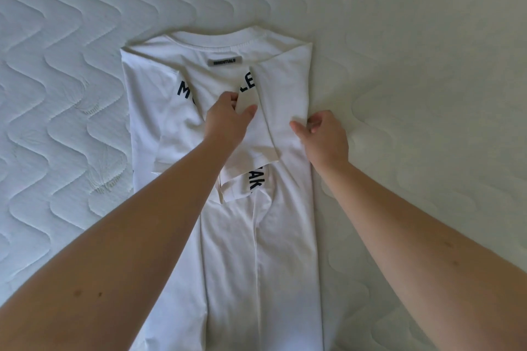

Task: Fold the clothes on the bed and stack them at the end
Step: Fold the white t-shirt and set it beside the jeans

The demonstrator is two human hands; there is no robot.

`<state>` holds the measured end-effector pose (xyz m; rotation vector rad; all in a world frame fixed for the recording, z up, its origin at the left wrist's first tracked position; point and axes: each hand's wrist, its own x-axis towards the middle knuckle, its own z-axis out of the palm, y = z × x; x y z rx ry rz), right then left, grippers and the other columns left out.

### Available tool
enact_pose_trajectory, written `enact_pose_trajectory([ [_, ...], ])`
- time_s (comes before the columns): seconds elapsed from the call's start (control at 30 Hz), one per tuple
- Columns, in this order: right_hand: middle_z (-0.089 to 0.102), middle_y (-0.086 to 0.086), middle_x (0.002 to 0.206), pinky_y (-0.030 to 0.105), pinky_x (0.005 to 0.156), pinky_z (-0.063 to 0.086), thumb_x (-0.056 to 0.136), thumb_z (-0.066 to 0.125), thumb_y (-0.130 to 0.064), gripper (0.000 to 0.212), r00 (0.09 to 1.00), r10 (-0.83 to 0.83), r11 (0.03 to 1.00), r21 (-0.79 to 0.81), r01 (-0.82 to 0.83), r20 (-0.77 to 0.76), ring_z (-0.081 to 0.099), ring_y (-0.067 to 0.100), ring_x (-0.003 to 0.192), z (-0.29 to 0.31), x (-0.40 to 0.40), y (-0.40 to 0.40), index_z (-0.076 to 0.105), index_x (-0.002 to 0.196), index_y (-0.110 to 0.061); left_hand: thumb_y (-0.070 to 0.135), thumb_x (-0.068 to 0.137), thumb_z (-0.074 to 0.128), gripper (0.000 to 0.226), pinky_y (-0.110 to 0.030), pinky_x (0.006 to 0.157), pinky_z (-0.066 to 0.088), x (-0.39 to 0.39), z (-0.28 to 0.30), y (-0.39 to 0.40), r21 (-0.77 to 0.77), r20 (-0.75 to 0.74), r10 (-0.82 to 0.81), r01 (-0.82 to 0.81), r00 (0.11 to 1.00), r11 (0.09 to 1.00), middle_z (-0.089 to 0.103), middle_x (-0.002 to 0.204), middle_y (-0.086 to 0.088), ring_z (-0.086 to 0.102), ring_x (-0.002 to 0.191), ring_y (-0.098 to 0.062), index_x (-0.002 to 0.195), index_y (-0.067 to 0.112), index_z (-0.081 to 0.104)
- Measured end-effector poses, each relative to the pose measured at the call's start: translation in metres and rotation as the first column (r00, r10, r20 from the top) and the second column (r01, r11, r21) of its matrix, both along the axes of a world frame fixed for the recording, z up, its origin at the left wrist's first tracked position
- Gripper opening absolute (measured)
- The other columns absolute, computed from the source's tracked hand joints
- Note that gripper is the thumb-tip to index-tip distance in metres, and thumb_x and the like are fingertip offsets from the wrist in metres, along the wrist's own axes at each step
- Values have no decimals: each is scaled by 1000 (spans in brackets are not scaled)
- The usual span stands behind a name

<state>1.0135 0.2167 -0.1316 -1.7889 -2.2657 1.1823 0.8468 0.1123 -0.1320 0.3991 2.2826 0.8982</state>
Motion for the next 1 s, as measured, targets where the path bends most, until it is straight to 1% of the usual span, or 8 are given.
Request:
enact_pose_trajectory([
  [0.13,65,-2,85,32,75,43,88,64,-47,28,997,36,997,66,-41,68,63,25,91,-5,-14,28,62,92,-19,25,94,61,31,-8,55,34,-16,0,25,-25,-70,-26,24,997,999,55,90,17,52,75,1,125,20,58],
  [0.27,64,-2,85,31,72,38,84,67,-47,30,995,66,975,209,-80,70,62,25,88,-8,-23,46,63,90,-18,22,92,58,27,-1,44,33,-19,-4,25,-38,-87,-5,1,996,999,54,84,18,50,70,2,119,20,58],
  [0.47,66,5,106,37,91,42,87,63,-52,42,997,45,971,232,-56,55,59,29,106,-7,-47,74,60,108,-16,38,94,60,24,-12,55,35,-28,-10,32,-61,-86,-72,67,994,996,55,80,15,53,71,-2,109,20,59],
  [0.57,62,7,116,39,94,41,83,65,-58,56,996,72,973,217,-80,42,56,29,113,-3,-74,84,56,117,-14,40,92,64,24,-19,59,39,-39,-16,36,-47,-36,-75,73,997,996,59,78,10,55,71,-8,102,19,63],
  [0.63,60,7,121,40,95,42,83,65,-58,58,994,80,979,180,-93,77,55,30,115,-4,-89,90,55,120,-14,39,90,68,21,-20,60,41,-43,-21,36,-22,8,-52,52,999,998,59,74,10,55,68,-8,97,19,65],
  [0.73,63,8,118,37,90,44,89,62,-50,44,994,47,989,135,-61,101,58,30,112,-10,-95,103,58,115,-14,37,87,72,19,-20,59,40,-49,-23,39,-30,69,-33,35,997,999,55,67,10,51,62,-8,84,21,63],
  [0.83,67,8,104,34,82,43,92,64,-41,32,1000,20,993,118,-21,11,61,29,101,-17,-90,109,61,102,-11,35,86,74,28,-20,56,38,-54,-22,44,-59,107,-34,41,994,997,48,63,10,44,57,-8,73,22,53],
  [1.0,57,3,92,24,70,31,87,71,-39,42,993,-100,987,117,107,-65,55,23,89,-22,-91,114,53,107,-6,34,87,71,30,-22,56,37,-53,-20,47,-84,87,-76,83,993,993,48,67,8,44,60,-12,73,21,48],
])
